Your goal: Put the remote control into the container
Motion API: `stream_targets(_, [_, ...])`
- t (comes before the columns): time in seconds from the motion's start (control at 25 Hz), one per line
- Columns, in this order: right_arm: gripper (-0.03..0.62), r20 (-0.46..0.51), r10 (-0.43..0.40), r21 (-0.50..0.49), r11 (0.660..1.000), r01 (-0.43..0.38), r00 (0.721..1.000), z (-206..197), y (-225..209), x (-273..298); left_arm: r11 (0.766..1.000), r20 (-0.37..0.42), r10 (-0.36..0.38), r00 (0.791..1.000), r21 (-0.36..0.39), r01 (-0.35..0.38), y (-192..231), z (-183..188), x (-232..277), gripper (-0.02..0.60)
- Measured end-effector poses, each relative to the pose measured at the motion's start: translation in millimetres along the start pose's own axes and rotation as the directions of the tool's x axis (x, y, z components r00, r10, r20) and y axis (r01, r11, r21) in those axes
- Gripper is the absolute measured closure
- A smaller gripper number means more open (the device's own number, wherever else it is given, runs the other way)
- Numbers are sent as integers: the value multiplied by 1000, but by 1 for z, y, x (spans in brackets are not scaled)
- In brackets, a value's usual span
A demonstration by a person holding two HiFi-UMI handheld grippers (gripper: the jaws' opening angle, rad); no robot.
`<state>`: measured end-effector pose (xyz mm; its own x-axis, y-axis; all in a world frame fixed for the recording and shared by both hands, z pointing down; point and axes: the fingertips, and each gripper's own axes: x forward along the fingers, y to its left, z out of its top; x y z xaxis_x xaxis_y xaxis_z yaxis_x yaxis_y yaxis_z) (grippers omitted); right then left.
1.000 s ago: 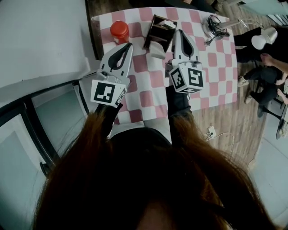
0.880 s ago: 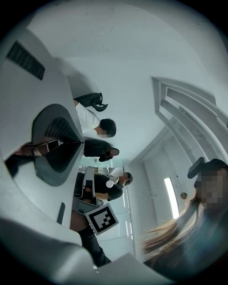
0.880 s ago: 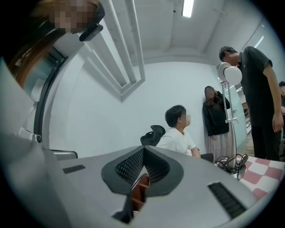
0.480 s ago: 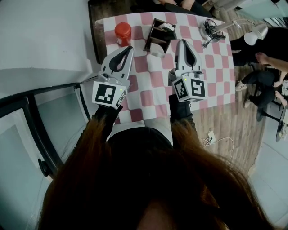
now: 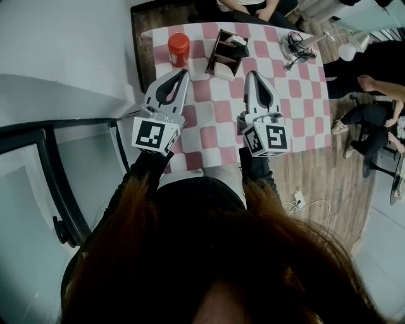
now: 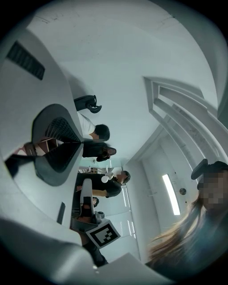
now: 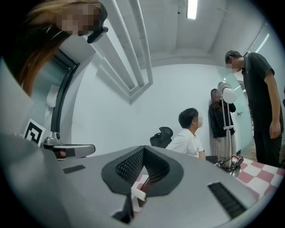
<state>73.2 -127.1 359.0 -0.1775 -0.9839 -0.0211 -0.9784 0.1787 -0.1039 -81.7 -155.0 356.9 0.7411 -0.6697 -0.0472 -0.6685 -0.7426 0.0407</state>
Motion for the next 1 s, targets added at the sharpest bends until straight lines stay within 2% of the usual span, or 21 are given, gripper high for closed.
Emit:
stream_targets(0.24, [577,-32,1,9,1000,-1,999,-10,5,-10,1000,-10,-11,1000,5,11,-7,-2,-4,572])
stream_targets(1.0, [579,-38,9,-10,1000,-10,999,-11,12,-21,999,-19,-34,999,10,35,-21,-4,-12,572])
